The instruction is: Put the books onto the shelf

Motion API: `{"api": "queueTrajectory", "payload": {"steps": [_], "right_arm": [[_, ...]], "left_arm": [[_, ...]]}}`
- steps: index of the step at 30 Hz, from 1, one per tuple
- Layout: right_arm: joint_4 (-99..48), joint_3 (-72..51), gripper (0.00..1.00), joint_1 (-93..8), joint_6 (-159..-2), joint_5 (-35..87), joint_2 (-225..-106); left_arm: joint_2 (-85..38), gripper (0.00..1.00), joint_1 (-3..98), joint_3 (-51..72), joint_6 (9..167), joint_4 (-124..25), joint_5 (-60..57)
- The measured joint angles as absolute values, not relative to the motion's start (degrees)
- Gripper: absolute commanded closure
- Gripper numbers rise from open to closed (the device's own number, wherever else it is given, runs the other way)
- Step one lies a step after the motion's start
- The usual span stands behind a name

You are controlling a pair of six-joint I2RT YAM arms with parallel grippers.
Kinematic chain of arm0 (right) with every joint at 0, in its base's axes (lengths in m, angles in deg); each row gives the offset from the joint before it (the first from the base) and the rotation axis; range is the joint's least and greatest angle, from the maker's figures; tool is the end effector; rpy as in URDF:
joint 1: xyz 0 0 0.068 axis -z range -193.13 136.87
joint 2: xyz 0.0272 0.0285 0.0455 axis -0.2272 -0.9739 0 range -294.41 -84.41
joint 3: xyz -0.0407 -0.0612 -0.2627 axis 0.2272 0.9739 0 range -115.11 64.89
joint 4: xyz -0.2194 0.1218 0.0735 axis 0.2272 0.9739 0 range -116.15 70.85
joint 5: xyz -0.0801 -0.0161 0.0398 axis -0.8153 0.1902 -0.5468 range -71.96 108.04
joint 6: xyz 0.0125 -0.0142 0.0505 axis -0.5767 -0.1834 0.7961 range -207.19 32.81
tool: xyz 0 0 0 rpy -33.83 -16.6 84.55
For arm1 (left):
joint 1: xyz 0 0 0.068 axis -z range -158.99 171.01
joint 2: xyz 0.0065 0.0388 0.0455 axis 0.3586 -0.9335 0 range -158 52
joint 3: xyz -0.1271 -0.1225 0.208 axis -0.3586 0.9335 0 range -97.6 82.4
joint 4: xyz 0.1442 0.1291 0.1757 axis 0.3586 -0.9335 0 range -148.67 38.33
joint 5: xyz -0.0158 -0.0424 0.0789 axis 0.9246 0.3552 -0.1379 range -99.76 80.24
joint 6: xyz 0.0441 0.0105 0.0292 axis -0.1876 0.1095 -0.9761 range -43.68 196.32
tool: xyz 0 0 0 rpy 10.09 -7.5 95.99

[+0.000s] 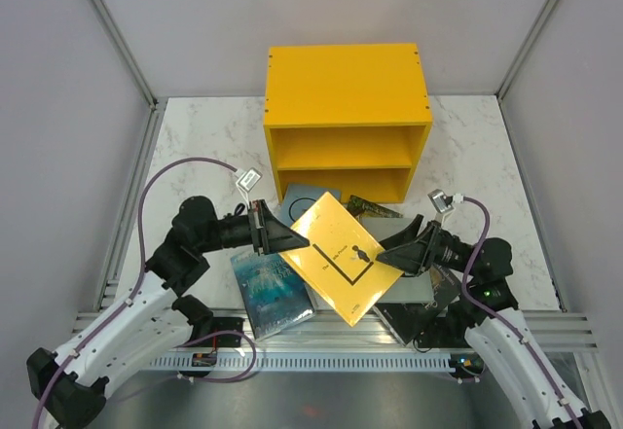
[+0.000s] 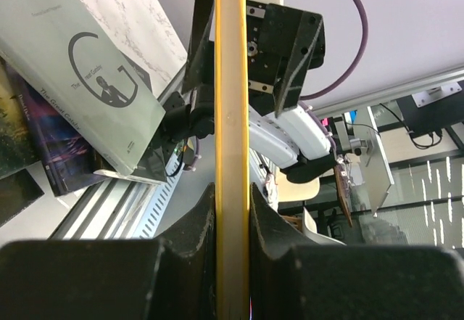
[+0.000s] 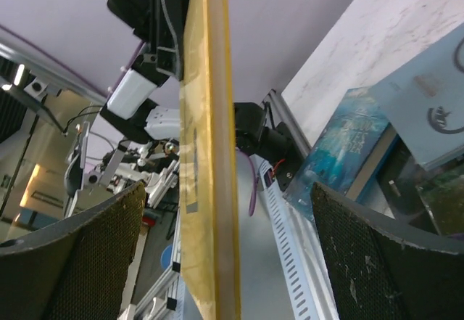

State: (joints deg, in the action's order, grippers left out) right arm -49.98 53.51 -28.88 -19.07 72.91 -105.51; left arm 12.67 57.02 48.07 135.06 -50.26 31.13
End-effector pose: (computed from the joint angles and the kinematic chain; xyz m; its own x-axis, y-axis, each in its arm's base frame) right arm 0.1047 0.0598 0.2493 -0.7660 0.3388 -0.5464 -0.5604 0.0647 0.8257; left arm 0.1204 -0.1163 0.3130 -0.8579 -0.1754 -0.4829 0.4616 0.1494 -0.8744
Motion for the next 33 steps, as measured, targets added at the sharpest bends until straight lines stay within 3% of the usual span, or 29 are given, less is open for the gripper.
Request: {"api": "queueTrajectory", "payload": {"steps": [4, 10, 13, 14, 19, 21, 26, 30, 32, 33], "right_arm": [[-52.5, 53.5, 0.13, -33.2, -17.8, 71.6, -104.7], [-57.8, 54.5, 0.38, -35.0, -13.6, 70.0, -103.5], [-60.9, 55.5, 0.52, -35.9, -11.3, 69.5, -103.9], [-61.5, 55.6, 0.61, -36.3, -10.8, 69.4, -104.2], [-62.6, 55.7, 0.82, -39.2, -9.3, 68.6, -105.6], [-62.4, 55.7, 0.97, -40.3, -8.9, 68.1, -106.2], [-59.4, 55.6, 1.00, -44.7, -10.6, 66.2, -105.9], [-52.9, 55.6, 1.00, -47.4, -12.8, 62.4, -103.4], [-50.0, 55.6, 1.00, -48.0, -13.0, 59.3, -101.2], [-49.3, 55.6, 1.00, -48.2, -13.5, 57.9, -100.1]], "left_arm": [[10.8, 0.98, 57.0, 48.1, 135.4, -48.4, 31.4], [8.7, 0.98, 57.0, 47.8, 135.8, -46.7, 32.7], [7.4, 0.98, 57.1, 47.0, 135.9, -45.5, 34.2], [6.7, 0.98, 57.2, 46.7, 135.9, -45.1, 34.8], [4.0, 0.98, 57.4, 44.1, 135.7, -44.3, 37.3], [3.2, 0.98, 57.2, 42.9, 134.9, -44.6, 37.2], [1.2, 0.94, 57.1, 40.3, 133.4, -47.5, 36.7], [-0.3, 0.80, 57.2, 36.9, 130.7, -54.0, 34.5], [-0.6, 0.59, 57.7, 34.3, 128.5, -58.5, 31.9], [-0.6, 0.42, 57.9, 32.5, 127.1, -62.1, 29.2]]}}
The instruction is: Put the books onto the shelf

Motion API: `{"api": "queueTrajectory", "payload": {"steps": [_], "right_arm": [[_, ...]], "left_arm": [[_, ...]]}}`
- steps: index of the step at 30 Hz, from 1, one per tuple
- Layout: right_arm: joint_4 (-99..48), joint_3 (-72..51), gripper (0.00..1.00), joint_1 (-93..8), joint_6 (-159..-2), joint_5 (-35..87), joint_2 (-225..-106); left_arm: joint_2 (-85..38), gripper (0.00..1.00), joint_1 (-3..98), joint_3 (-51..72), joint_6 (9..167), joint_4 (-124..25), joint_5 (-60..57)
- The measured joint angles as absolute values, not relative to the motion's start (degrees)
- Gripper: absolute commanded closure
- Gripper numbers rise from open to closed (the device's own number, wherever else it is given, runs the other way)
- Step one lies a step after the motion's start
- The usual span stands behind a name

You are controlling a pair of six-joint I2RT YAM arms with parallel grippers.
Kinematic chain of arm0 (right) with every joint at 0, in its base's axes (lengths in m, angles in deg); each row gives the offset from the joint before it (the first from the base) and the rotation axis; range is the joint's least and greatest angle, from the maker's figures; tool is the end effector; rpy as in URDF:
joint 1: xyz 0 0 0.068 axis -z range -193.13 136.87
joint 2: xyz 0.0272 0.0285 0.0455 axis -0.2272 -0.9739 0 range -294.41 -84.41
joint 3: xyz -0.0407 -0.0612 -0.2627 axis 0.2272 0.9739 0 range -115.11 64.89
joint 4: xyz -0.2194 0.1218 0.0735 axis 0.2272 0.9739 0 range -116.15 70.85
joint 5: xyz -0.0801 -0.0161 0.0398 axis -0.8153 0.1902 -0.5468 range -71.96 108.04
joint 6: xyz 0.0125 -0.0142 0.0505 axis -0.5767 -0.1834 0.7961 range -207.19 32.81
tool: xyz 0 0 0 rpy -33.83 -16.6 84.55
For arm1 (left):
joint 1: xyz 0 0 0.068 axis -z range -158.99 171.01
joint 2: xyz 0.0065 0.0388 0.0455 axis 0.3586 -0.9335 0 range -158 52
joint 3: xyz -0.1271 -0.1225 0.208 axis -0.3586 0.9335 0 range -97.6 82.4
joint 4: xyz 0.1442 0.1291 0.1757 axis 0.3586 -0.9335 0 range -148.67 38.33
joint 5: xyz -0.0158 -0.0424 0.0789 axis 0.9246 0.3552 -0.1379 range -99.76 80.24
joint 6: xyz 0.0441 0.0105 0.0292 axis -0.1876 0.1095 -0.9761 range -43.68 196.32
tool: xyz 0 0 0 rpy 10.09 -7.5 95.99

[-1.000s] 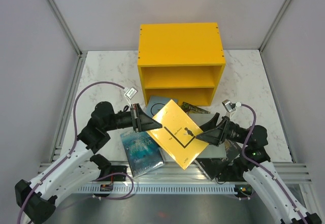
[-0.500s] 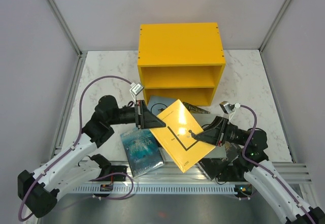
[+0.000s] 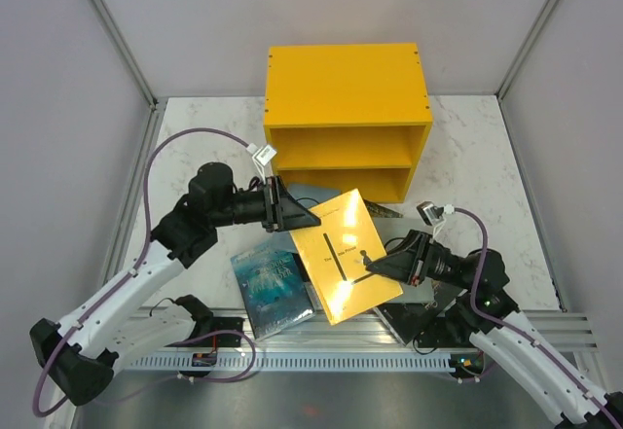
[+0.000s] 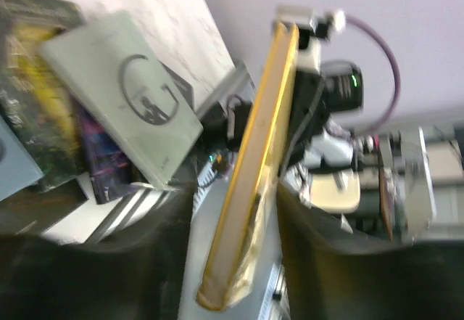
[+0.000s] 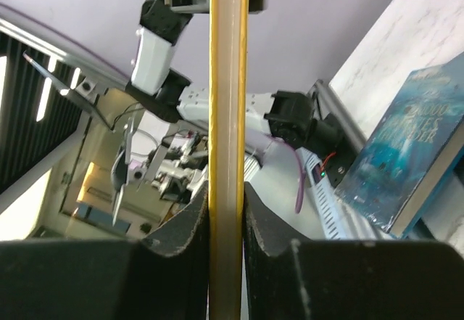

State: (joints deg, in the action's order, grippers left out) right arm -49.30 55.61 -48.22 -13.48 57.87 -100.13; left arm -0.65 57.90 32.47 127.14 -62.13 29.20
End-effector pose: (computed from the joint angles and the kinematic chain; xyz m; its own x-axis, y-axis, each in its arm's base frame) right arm 0.0795 0.0837 0.2463 -0.8396 0.3110 -0.4454 -0.4904 -0.0814 0.8677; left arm 0.1516 -0.1418 0.3485 -0.8566 -0.1109 -0.5040 0.4629 0.2668 -0.8453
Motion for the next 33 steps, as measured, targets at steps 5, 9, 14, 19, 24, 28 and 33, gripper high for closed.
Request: {"api": "queueTrajectory", "payload": {"steps": [5, 9, 14, 19, 24, 28, 33], "right_arm": [[-38.9, 50.1, 1.00, -48.4, -16.2, 52.1, -97.8], [-32.6, 42.9, 1.00, -48.6, -17.5, 47.4, -101.2], [-23.7, 33.7, 1.00, -48.5, -19.2, 40.4, -105.4], [-15.9, 21.1, 1.00, -48.6, -19.9, 33.1, -112.4], [-8.4, 4.4, 1.00, -48.6, -23.4, 26.0, -123.0], [-1.3, -15.4, 1.00, -48.6, -29.9, 20.4, -135.6], [6.2, -35.3, 1.00, -45.9, -37.8, 16.9, -149.6]], "left_arm": [[0.4, 0.03, 56.8, 24.2, 121.5, -75.4, 15.2], [3.0, 0.00, 56.9, 18.7, 118.7, -83.4, 7.8], [8.5, 0.00, 56.8, 15.4, 116.7, -90.1, 0.3], [13.9, 0.00, 56.8, 15.2, 115.8, -94.9, -3.8], [16.9, 0.00, 56.8, 15.7, 115.6, -97.8, -5.3], [19.2, 0.00, 56.8, 17.6, 115.3, -99.6, -5.3], [20.6, 0.00, 56.8, 18.3, 114.0, -102.3, -5.4]]}}
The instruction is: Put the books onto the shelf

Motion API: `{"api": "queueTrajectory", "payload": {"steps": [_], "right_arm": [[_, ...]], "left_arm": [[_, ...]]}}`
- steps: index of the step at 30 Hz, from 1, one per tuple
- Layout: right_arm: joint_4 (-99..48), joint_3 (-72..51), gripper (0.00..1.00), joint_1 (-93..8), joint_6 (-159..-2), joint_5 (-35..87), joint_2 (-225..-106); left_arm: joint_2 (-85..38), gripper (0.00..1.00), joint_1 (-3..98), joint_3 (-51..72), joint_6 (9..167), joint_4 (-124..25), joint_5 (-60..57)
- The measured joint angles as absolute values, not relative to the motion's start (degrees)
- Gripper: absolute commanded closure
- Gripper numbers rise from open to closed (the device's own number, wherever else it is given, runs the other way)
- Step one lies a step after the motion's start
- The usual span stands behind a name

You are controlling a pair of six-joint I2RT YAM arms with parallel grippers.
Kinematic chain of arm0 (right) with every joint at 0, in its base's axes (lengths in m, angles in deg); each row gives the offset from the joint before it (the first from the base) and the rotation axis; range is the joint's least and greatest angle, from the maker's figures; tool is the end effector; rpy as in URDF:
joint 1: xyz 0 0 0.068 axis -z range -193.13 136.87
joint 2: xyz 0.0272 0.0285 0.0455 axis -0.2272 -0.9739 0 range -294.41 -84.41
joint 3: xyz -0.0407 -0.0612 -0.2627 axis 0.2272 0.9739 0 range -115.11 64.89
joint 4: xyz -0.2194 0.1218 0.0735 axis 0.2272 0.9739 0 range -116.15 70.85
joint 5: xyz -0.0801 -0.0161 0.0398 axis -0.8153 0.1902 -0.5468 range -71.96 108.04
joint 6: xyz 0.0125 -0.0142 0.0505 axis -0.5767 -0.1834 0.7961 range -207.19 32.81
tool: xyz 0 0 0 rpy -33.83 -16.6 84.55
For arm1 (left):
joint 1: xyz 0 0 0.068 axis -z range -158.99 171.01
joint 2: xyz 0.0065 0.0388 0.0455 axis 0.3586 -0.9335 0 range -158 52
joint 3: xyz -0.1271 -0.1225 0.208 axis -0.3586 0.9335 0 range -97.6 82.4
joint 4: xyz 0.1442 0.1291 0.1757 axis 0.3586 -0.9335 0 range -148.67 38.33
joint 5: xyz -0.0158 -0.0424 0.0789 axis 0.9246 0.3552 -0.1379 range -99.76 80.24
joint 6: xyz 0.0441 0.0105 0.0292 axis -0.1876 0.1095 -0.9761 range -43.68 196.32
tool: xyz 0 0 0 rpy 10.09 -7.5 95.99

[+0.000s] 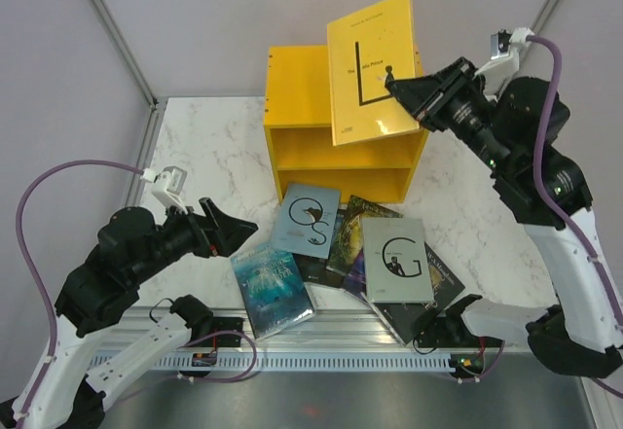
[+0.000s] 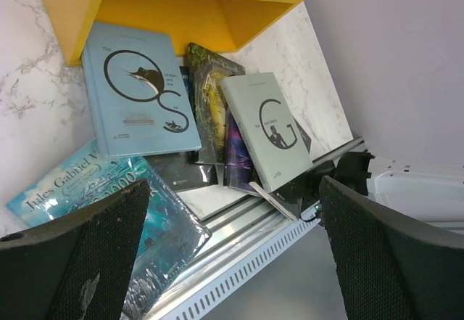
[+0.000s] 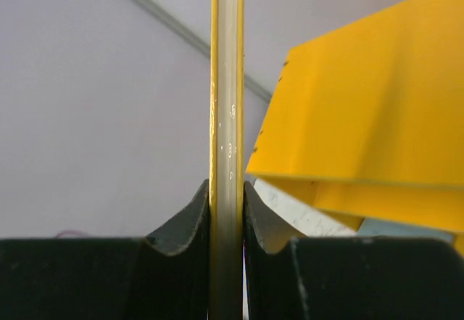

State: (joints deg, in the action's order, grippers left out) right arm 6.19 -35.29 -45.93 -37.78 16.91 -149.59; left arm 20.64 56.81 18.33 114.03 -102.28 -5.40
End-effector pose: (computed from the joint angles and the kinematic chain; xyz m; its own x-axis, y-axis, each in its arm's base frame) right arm 0.1559 0.0996 0.5479 -0.3734 0.6627 -0.6492 -0.3713 0.5346 0.7592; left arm 0.0572 -0.0446 0.4001 -0.5898 -0.3267 -0.7385 0.3554 0.7162 -0.6006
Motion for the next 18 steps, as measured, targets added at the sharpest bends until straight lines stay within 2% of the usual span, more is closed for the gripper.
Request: {"api": "queueTrajectory", "payload": {"steps": [3, 6, 9, 13, 18], "right_arm": [[8.4, -39.8, 1.00, -36.8, -39.1, 22.4, -154.9], [9.4, -40.1, 1.00, -25.3, -39.0, 29.4, -160.0], [9.3, -38.9, 1.00, -18.9, -38.6, 35.2, -165.6], [8.1, -38.3, 1.00, -16.4, -35.5, 43.6, -170.6], [7.3, -38.2, 1.00, -16.4, -36.0, 49.4, -170.8]], "left_arm": [[21.2, 0.00, 56.8, 18.3, 112.9, -103.4, -6.3], [21.7, 0.00, 56.8, 18.3, 111.8, -104.5, -7.0], [22.1, 0.00, 56.8, 18.3, 110.9, -105.5, -7.7], [22.7, 0.00, 56.8, 18.3, 109.8, -106.1, -8.4], [22.9, 0.00, 56.8, 18.9, 108.7, -106.1, -9.8]]}}
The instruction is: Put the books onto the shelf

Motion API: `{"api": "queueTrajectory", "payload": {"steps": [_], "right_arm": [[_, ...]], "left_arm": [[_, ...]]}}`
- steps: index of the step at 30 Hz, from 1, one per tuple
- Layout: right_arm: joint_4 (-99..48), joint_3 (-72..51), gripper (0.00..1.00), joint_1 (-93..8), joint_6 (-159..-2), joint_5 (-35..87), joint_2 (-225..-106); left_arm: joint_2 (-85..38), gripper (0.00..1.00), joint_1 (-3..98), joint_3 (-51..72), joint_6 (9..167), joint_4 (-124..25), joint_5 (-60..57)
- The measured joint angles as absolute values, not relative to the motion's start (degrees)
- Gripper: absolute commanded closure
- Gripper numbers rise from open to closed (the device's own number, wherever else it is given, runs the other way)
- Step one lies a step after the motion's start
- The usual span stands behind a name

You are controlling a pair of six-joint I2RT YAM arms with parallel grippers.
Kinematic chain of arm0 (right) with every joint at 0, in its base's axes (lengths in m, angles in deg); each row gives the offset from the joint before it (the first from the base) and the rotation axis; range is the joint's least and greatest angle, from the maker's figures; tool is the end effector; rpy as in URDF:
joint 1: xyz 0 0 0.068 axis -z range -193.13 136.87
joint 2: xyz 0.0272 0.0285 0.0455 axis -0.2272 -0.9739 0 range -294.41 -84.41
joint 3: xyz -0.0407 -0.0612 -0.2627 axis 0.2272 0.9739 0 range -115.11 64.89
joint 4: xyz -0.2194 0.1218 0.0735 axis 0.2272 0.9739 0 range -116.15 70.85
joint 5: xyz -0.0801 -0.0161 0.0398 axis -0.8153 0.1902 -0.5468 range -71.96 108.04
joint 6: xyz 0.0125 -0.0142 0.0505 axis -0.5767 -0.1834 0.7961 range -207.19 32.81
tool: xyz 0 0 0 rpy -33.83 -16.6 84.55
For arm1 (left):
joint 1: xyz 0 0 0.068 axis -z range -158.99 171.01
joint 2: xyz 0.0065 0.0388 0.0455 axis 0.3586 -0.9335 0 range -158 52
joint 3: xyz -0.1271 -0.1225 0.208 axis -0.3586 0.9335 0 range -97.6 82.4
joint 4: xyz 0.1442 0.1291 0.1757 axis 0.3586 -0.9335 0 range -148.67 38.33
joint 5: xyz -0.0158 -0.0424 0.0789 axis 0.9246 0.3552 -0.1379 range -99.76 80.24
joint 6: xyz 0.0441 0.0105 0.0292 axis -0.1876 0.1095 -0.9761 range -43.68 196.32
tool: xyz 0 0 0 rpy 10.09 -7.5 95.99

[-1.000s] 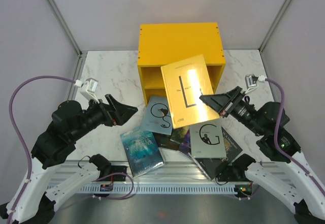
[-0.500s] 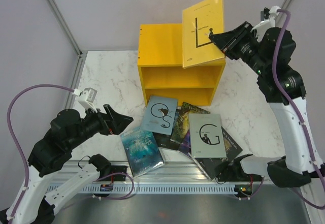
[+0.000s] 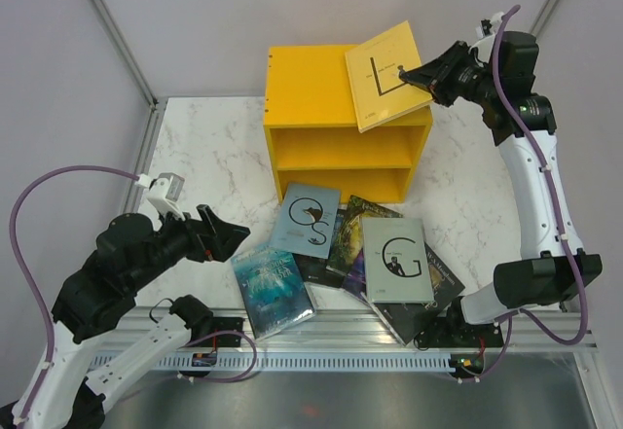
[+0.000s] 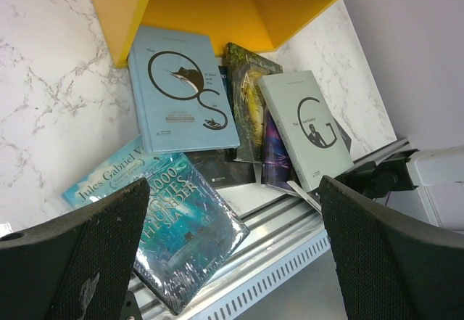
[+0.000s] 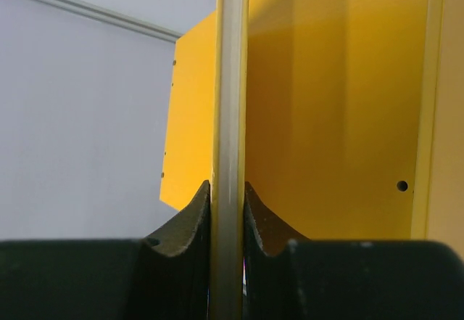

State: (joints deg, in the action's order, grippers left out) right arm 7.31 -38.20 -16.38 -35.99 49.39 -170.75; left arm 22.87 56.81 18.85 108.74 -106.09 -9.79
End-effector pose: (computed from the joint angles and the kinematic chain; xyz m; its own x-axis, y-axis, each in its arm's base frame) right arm 0.3189 0.0367 0.4750 -0.6054 0.6323 -0.4835 -0.1184 0.5292 0.8402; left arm 0.0491 -0.0354 0.3925 -0.5475 -0.2663 -0.7933 0.3447 0.7921 -0.5037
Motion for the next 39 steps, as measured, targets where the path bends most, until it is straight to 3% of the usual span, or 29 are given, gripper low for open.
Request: {"api": "queueTrajectory", "payload": {"steps": [25, 26, 28, 29, 30, 39], "right_arm": [[-2.6, -25.9, 1.00, -14.9, -28.7, 46.2, -167.1], [-2.7, -25.8, 0.80, -14.8, -28.7, 46.2, -167.1], [-2.7, -25.9, 0.54, -14.8, -29.3, 46.1, -167.2], [-1.9, -25.9, 0.11, -14.8, -30.7, 45.3, -167.4], [-0.7, -26.0, 0.02, -14.8, -30.8, 44.8, -167.8], [8.3, -32.7, 0.02, -14.7, -44.4, 33.9, -168.8]], "left_arm": [[25.4, 0.00, 56.8, 22.0, 107.8, -106.9, -11.2], [25.5, 0.00, 56.8, 22.0, 107.8, -106.9, -11.2], [25.6, 0.00, 56.8, 22.2, 107.8, -106.9, -11.2], [25.6, 0.00, 56.8, 22.3, 107.9, -106.9, -11.2], [25.6, 0.00, 56.8, 22.3, 107.8, -107.0, -11.2], [25.8, 0.00, 56.8, 22.5, 107.9, -107.2, -11.2]]}}
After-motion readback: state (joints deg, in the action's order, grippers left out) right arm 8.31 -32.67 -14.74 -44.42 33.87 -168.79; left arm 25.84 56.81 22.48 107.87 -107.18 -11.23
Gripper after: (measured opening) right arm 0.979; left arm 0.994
